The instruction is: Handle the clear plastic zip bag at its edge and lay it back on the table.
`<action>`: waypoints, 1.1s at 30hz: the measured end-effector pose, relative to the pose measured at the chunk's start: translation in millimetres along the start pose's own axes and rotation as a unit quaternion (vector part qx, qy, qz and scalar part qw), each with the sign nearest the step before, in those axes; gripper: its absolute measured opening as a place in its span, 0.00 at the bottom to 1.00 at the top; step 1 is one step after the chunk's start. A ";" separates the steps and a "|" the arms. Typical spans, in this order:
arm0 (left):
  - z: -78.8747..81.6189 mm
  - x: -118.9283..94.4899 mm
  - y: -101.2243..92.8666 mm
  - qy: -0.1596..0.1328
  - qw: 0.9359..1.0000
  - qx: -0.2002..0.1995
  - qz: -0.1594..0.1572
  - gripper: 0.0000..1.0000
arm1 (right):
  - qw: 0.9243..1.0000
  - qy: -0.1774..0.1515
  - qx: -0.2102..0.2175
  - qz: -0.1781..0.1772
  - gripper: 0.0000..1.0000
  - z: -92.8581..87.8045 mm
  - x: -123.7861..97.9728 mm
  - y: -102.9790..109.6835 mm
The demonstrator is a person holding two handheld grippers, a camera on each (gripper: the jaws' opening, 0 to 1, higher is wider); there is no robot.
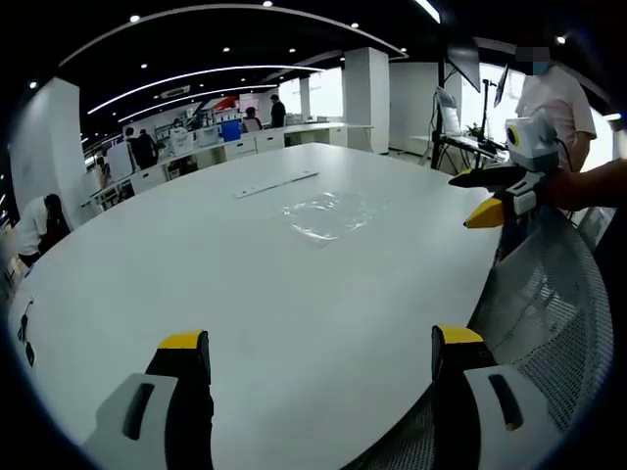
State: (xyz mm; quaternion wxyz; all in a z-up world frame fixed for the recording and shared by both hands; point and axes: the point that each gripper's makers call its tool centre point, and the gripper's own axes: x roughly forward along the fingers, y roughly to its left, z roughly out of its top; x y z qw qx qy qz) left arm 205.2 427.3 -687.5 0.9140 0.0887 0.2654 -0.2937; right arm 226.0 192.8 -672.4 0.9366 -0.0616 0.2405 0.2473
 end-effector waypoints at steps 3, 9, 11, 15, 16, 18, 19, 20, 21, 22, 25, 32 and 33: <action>-0.7 0.3 1.4 0.000 1.000 -0.001 0.001 0.92 | 1.000 0.001 -0.001 0.002 0.98 -0.5 1.6 -0.2; -0.4 1.3 4.2 -0.001 1.000 -0.002 0.002 0.92 | 1.000 0.000 0.002 0.000 0.98 -0.5 2.3 -0.8; 0.4 1.1 4.4 -0.003 1.000 -0.002 0.003 0.92 | 1.000 0.002 0.001 0.000 0.98 -1.1 2.6 -1.2; 0.4 1.5 4.3 -0.003 1.000 -0.004 0.002 0.93 | 1.000 0.004 0.002 0.002 0.98 -2.8 4.2 -1.9; 1.1 1.2 4.0 -0.003 1.000 -0.003 0.001 0.93 | 1.000 0.004 0.001 0.002 0.98 -3.1 4.7 -1.7; 2.2 0.4 3.9 -0.003 1.000 -0.002 0.002 0.93 | 1.000 0.004 0.001 0.004 0.99 -0.3 2.6 1.5; 2.6 0.1 4.0 -0.004 1.000 -0.002 0.002 0.93 | 1.000 0.005 0.001 0.005 0.99 -0.7 3.2 1.7; 3.1 -0.5 3.9 -0.004 1.000 -0.002 0.002 0.93 | 1.000 0.005 0.000 0.005 0.99 -0.8 3.8 2.0; 3.5 -1.3 3.9 -0.004 1.000 -0.002 0.003 0.93 | 1.000 0.005 0.000 0.006 0.99 -1.4 5.0 2.0; 3.5 -1.6 3.9 -0.004 1.000 -0.002 0.003 0.93 | 1.000 0.005 0.001 0.008 0.99 -1.7 5.9 2.4; 2.6 -2.3 4.2 -0.002 1.000 0.001 0.002 0.93 | 1.000 0.007 -0.003 0.010 0.99 -0.7 5.5 3.4; 0.4 -1.4 3.4 0.002 1.000 0.000 0.000 0.93 | 1.000 0.012 -0.004 0.009 0.99 -3.1 5.9 -0.3; 0.2 -0.7 2.8 0.002 1.000 0.000 -0.002 0.93 | 1.000 0.013 -0.004 0.009 0.99 -2.5 4.8 0.2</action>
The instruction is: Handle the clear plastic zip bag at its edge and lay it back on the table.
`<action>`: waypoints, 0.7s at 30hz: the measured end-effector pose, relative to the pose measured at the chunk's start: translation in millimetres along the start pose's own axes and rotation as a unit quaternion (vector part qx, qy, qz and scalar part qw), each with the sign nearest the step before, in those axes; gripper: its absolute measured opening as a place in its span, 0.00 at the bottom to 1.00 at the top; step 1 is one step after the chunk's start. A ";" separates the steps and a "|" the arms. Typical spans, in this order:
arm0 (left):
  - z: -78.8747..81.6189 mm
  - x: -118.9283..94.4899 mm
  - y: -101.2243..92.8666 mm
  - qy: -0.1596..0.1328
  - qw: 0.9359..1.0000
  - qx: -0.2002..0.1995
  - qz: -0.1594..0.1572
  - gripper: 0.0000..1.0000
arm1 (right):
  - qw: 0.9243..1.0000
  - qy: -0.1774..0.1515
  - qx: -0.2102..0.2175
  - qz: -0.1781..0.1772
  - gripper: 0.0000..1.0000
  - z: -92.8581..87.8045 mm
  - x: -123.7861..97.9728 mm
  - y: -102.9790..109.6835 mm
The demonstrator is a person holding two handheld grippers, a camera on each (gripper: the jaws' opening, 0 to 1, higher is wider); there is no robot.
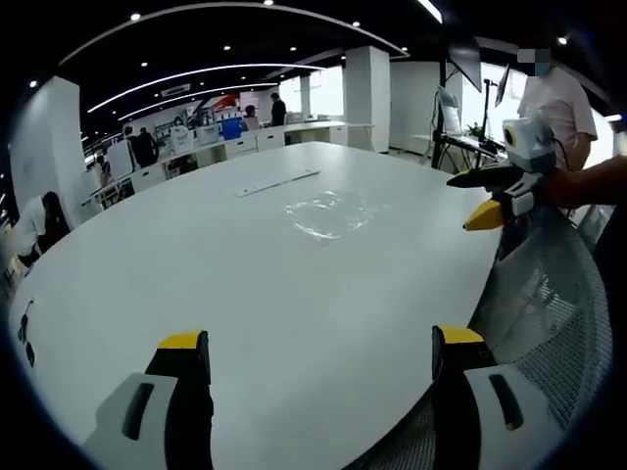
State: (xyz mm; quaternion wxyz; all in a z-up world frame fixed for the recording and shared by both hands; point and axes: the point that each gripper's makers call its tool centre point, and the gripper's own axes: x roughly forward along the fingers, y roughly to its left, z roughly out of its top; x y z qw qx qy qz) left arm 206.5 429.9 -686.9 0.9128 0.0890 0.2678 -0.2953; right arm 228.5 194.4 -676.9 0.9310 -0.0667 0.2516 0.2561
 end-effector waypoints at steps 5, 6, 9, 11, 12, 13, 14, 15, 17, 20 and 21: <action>-0.1 1.3 -0.7 0.001 1.000 0.001 -0.002 0.93 | 1.000 0.002 -0.001 -0.001 0.99 -2.5 1.7 -2.4; -0.2 1.4 -0.8 0.001 1.000 0.001 -0.002 0.93 | 1.000 0.002 -0.002 -0.001 0.99 -2.1 1.8 -2.2; -0.9 1.2 -1.6 0.003 1.000 -0.001 -0.002 0.93 | 1.000 -0.001 0.001 0.001 0.98 0.1 2.4 -0.5; -2.2 1.4 -2.1 0.004 1.000 -0.002 -0.003 0.93 | 1.000 -0.001 0.000 0.002 0.98 0.2 4.6 -0.3; -2.8 1.5 -2.3 0.005 1.000 -0.003 -0.003 0.93 | 1.000 -0.001 -0.001 0.003 0.98 -0.2 5.3 -0.1; -3.7 1.6 -2.2 0.006 1.000 -0.003 -0.003 0.93 | 1.000 0.001 -0.002 0.003 0.98 -1.0 6.4 0.1; -3.9 1.6 -2.3 0.006 1.000 -0.003 -0.003 0.92 | 1.000 0.002 -0.001 0.004 0.98 0.4 4.7 2.0; -4.2 1.7 -2.4 0.006 1.000 -0.004 -0.004 0.92 | 1.000 0.003 0.002 0.006 0.98 0.2 4.6 2.8; -4.9 1.8 -2.7 0.007 1.000 -0.004 -0.004 0.92 | 1.000 0.009 0.003 0.007 0.98 -3.6 7.2 1.9; -6.6 2.6 -3.7 0.010 1.000 -0.004 -0.006 0.92 | 1.000 0.009 0.002 0.008 0.98 -2.8 5.4 2.7; -6.4 2.6 -4.4 0.011 1.000 -0.003 -0.007 0.92 | 1.000 0.010 0.003 0.008 0.98 -3.0 5.0 2.6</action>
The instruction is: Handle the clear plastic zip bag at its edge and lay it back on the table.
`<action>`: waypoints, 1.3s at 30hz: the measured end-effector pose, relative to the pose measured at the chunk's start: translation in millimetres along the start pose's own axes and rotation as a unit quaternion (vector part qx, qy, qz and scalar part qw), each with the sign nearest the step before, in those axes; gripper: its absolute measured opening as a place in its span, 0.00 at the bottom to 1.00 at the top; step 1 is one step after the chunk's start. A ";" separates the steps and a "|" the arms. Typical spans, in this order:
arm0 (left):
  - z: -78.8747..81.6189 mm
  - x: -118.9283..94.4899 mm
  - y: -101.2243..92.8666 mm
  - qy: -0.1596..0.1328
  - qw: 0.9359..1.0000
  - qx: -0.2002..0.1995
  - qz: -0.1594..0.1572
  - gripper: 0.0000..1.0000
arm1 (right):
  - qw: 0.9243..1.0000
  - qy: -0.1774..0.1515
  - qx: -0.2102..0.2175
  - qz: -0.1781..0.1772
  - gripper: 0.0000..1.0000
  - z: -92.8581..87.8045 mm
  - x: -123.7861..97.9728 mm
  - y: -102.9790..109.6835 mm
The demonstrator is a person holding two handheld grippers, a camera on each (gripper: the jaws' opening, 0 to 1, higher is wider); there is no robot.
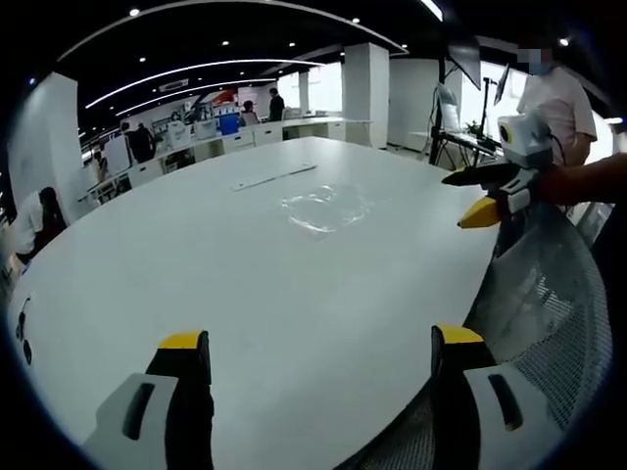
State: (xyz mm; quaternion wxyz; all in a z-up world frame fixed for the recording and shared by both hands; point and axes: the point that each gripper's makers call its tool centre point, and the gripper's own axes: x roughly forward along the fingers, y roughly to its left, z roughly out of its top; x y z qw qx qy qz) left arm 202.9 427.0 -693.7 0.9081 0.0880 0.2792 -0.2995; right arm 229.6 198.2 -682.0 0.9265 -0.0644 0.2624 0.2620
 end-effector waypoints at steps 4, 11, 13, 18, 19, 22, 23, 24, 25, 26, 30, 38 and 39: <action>0.9 1.2 -1.7 0.001 1.000 0.004 -0.004 0.92 | 1.000 0.000 -0.001 0.000 0.98 0.2 1.6 -1.6; 1.5 2.8 -0.9 0.003 1.000 0.006 -0.006 0.91 | 1.000 -0.002 -0.005 0.009 0.97 4.0 7.1 0.1; 1.3 3.0 -0.4 0.003 1.000 0.004 -0.006 0.91 | 1.000 0.003 -0.007 0.012 0.97 4.6 8.3 1.3; -0.2 3.3 -0.2 0.006 1.000 0.002 -0.006 0.91 | 1.000 0.009 -0.017 0.019 0.94 8.2 11.5 3.6; -0.8 3.2 0.1 0.007 1.000 0.001 -0.004 0.92 | 1.000 0.011 -0.020 0.021 0.94 7.3 14.1 2.5; -0.9 2.6 -1.0 0.007 1.000 0.001 -0.005 0.92 | 0.999 0.017 -0.026 0.029 0.92 7.7 20.0 1.6; -1.2 2.5 -2.2 0.008 1.000 0.000 -0.006 0.92 | 0.999 0.019 -0.025 0.031 0.92 9.0 19.5 3.4; -1.2 2.5 -3.9 0.008 1.000 0.001 -0.007 0.92 | 0.999 0.020 -0.024 0.035 0.91 10.1 20.5 5.1; -1.1 2.7 -5.6 0.009 1.000 0.006 -0.009 0.92 | 0.999 0.021 -0.026 0.037 0.91 11.4 21.0 6.7; -1.3 3.0 -7.8 0.011 1.000 0.011 -0.011 0.92 | 0.999 0.024 -0.029 0.040 0.91 11.5 22.0 8.0; 0.5 3.2 -10.0 0.008 1.000 0.012 -0.013 0.91 | 0.997 0.040 -0.045 0.052 0.85 12.4 26.6 14.9; -0.8 2.4 -7.1 0.005 1.000 0.004 -0.011 0.91 | 0.995 0.050 -0.047 0.071 0.81 6.8 46.2 19.7; -1.6 2.6 -7.0 0.008 1.000 0.009 -0.011 0.91 | 0.995 0.051 -0.048 0.071 0.80 7.3 46.2 20.5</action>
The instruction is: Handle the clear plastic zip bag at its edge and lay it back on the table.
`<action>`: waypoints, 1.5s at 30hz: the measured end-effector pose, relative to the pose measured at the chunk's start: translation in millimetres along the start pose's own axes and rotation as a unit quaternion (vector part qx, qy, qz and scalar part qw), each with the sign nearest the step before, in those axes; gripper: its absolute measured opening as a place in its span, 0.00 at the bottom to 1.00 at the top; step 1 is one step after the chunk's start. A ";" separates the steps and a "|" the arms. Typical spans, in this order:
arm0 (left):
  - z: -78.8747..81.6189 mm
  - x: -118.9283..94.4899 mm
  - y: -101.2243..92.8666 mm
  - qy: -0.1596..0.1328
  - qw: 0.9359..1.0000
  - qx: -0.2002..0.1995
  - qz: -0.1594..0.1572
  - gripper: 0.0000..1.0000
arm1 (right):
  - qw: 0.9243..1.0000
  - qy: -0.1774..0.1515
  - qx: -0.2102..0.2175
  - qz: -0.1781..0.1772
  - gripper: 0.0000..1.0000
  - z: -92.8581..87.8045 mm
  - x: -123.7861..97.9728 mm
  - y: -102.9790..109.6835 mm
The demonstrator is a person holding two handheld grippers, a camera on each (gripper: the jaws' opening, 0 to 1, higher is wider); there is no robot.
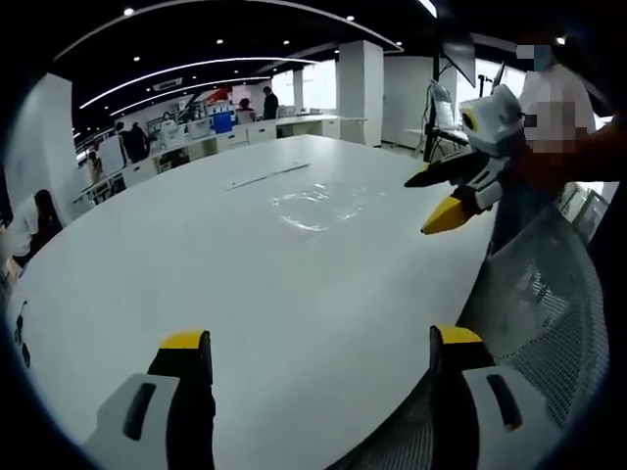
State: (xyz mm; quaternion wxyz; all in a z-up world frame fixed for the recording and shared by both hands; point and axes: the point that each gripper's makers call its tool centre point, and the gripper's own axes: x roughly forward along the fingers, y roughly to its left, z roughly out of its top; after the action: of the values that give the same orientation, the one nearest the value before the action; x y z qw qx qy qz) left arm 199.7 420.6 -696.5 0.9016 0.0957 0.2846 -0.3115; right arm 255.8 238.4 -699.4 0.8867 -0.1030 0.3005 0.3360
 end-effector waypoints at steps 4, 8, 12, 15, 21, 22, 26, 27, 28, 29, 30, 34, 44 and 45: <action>1.3 1.6 0.5 -0.001 1.000 0.006 0.000 0.91 | 1.000 0.008 -0.011 0.004 0.78 -0.7 9.9 -1.0; -0.2 1.3 -0.1 -0.001 1.000 0.003 0.000 0.91 | 1.000 0.010 -0.023 0.011 0.75 4.1 15.0 1.4; -3.2 0.5 -1.7 0.000 1.000 0.004 -0.003 0.90 | 0.999 0.019 -0.033 0.014 0.71 2.8 23.4 0.9; -5.5 -0.4 0.0 0.005 1.000 0.003 0.002 0.89 | 0.999 0.015 -0.025 0.017 0.69 7.6 23.6 4.2; -5.1 -0.8 -2.0 0.000 1.000 0.001 0.000 0.89 | 0.999 0.015 -0.027 0.011 0.64 15.9 31.9 1.7; -5.4 -0.8 -2.1 0.000 1.000 0.001 0.000 0.88 | 1.000 0.015 -0.025 0.010 0.63 17.1 36.2 -1.1; -7.9 -1.8 -0.8 0.001 1.000 -0.003 0.002 0.88 | 1.000 0.014 -0.025 0.008 0.60 24.3 41.3 -1.7; -8.4 -1.6 0.1 0.001 1.000 -0.004 0.002 0.88 | 1.000 0.015 -0.026 0.008 0.60 25.3 42.8 -2.2; -8.2 -1.9 0.8 0.000 1.000 -0.004 0.002 0.88 | 0.999 0.017 -0.027 0.008 0.60 26.1 45.8 -2.8; -8.7 -1.7 1.8 -0.001 1.000 -0.004 0.003 0.88 | 0.999 0.017 -0.028 0.008 0.59 27.0 47.6 -3.2; -8.8 -1.8 2.4 -0.001 1.000 -0.003 0.003 0.88 | 0.999 0.019 -0.029 0.007 0.59 27.6 48.6 -3.6; -14.0 2.9 8.3 -0.002 1.000 -0.003 0.002 0.87 | 0.999 0.024 -0.036 0.006 0.58 30.9 55.3 -5.6; -9.8 3.2 8.0 -0.009 1.000 -0.002 -0.001 0.87 | 0.999 0.029 -0.032 0.006 0.57 37.4 70.4 -10.1; -9.6 2.1 7.6 -0.008 1.000 -0.001 -0.001 0.87 | 0.999 0.029 -0.028 0.001 0.56 38.4 73.7 -12.5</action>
State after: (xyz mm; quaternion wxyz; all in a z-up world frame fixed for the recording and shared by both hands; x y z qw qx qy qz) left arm 201.5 428.9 -705.6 0.9037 0.0919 0.2777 -0.3126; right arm 325.6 283.1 -713.3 0.8743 -0.1369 0.3166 0.3415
